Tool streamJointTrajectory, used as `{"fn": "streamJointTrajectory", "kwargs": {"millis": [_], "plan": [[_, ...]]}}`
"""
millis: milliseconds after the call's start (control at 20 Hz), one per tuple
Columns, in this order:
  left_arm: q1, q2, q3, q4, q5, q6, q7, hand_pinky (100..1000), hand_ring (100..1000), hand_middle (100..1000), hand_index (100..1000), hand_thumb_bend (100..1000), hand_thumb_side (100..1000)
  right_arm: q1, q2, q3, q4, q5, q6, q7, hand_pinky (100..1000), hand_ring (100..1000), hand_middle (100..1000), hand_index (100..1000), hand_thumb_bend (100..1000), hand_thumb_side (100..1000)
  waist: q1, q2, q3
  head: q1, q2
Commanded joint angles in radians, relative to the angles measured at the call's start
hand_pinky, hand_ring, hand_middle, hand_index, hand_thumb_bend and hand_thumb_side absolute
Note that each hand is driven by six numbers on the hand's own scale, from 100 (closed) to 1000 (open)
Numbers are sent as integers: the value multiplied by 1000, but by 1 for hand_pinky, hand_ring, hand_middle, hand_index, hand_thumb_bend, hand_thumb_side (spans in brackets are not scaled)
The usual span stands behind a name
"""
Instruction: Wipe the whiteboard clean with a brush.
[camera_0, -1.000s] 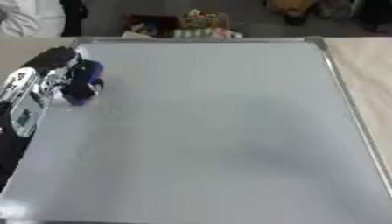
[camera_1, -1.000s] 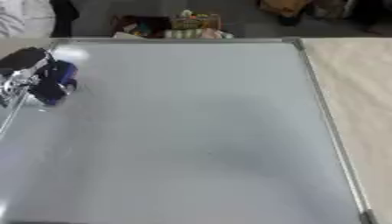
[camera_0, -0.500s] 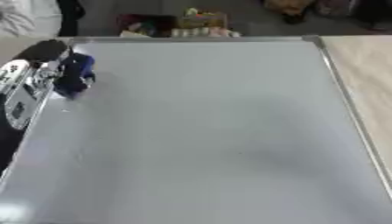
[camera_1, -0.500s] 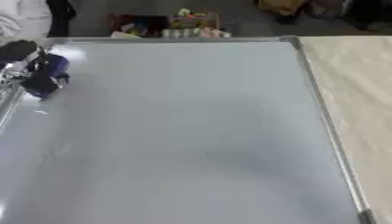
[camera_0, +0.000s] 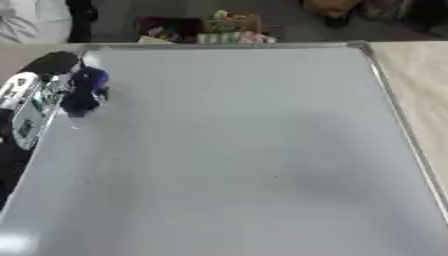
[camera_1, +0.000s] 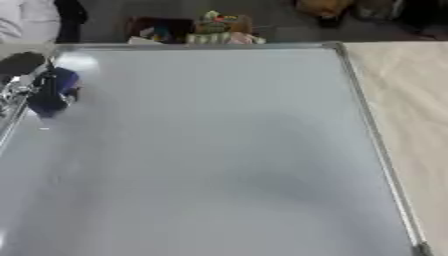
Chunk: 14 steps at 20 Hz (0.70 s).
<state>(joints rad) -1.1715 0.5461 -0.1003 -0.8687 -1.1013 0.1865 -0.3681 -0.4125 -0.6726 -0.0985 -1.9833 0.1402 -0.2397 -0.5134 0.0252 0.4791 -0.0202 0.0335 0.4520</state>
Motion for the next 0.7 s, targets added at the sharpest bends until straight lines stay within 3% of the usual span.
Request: {"fn": "streamJointTrajectory", "kwargs": {"millis": [50, 450, 500, 700], "plan": [[-16, 27, 11, 3, -4, -2, -24, 356, 465, 410, 206, 190, 316, -5, -14, -16, -17, 4, -2, -5, 841, 817, 821, 879, 100, 1000, -4, -23, -1, 3, -11], [-11, 25, 13, 6, 18, -14, -65, 380, 480, 422, 345, 183, 325, -4, -14, -17, -17, 1, -3, -10, 841, 816, 820, 879, 100, 1000, -7, -27, 4, 6, 4], [-11, 25, 13, 6, 21, -15, -68, 384, 482, 425, 394, 183, 337, -4, -14, -17, -17, 0, -3, -10, 841, 816, 819, 879, 100, 1000, -7, -28, 5, 6, 7], [-10, 25, 15, 6, 43, -18, -80, 382, 480, 422, 432, 177, 353, -4, -14, -17, -17, -2, -4, -10, 841, 816, 819, 879, 100, 1000, -10, -30, 8, 15, 12]]}}
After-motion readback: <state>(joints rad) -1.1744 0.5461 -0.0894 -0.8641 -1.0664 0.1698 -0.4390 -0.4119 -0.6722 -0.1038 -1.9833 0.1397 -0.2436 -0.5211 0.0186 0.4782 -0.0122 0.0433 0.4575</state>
